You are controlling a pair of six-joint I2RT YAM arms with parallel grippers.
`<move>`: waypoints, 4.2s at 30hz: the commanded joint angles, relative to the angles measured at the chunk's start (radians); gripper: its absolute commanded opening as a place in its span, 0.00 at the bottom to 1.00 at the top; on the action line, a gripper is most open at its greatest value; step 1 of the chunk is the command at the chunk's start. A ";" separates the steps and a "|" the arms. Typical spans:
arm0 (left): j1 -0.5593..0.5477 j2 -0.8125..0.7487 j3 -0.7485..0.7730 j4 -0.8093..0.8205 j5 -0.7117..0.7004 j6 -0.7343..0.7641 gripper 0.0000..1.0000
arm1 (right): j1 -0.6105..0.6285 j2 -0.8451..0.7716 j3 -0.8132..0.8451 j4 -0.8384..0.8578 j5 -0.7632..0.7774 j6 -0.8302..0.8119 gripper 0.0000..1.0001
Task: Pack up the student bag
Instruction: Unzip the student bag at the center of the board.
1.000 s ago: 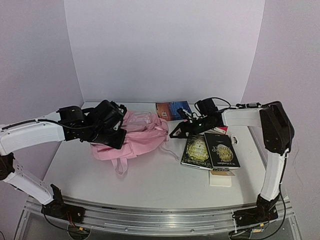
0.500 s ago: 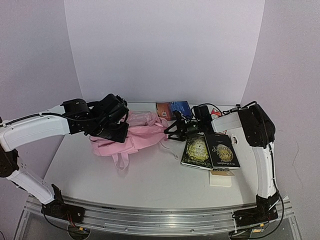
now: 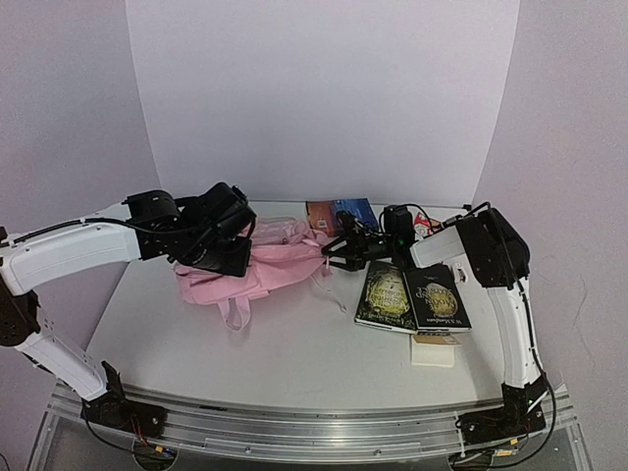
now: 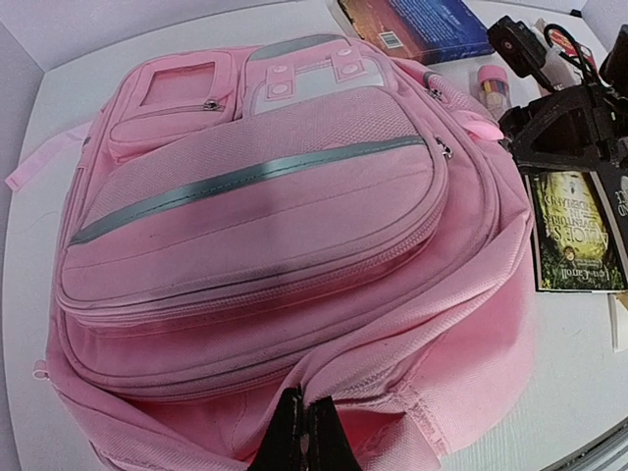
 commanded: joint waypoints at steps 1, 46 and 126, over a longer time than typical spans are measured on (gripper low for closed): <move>0.011 -0.003 0.078 0.024 -0.117 -0.057 0.00 | 0.005 -0.031 -0.030 0.105 -0.073 0.055 0.52; 0.010 -0.018 -0.107 0.209 0.056 0.012 0.00 | 0.015 -0.301 0.025 -1.266 0.424 -0.490 0.00; 0.692 -0.027 -0.460 0.472 0.406 -0.286 0.00 | 0.425 -0.442 -0.054 -1.144 0.965 -0.503 0.00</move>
